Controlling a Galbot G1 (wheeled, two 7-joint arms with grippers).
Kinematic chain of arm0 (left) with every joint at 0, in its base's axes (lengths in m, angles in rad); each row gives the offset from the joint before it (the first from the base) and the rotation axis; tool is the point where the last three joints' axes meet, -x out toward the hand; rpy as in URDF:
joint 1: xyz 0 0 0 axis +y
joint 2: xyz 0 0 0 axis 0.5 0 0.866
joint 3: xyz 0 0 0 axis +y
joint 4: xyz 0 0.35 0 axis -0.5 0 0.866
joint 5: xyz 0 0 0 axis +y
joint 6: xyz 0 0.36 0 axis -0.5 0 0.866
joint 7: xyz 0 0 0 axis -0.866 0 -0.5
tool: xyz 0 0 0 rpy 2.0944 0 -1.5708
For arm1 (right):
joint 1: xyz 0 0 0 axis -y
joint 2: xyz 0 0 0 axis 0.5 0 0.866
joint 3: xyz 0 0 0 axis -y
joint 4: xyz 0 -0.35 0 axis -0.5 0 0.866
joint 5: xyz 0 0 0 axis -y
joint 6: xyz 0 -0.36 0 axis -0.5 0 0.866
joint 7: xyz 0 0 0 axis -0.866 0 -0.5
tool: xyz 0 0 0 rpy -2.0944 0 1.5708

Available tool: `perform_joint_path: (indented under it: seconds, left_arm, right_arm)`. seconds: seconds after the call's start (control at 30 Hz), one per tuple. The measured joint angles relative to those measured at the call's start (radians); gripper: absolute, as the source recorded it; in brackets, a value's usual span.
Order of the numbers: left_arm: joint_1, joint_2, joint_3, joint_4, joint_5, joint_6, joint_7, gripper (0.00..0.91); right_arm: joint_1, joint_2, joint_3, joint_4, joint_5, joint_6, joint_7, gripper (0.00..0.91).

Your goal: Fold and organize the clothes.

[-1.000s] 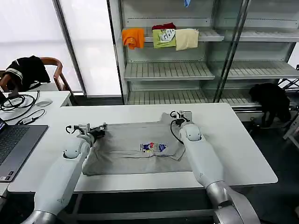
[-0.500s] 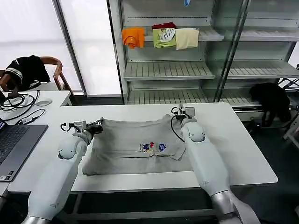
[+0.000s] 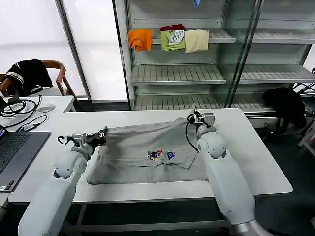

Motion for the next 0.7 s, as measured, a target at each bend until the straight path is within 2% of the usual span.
perform_joint_path:
  seconds: [0.37,0.7]
  left_arm:
    - [0.138,0.003,-0.029,-0.129,0.023,0.0,0.008,0.01]
    - [0.218,0.012,-0.048,-0.21,0.027,0.0,0.005,0.02]
  right_arm:
    - [-0.162,-0.035,0.023,0.189,-0.002,0.003,0.019,0.0]
    - [-0.3,-0.059,0.047,0.311,-0.006,0.029,0.013,0.0]
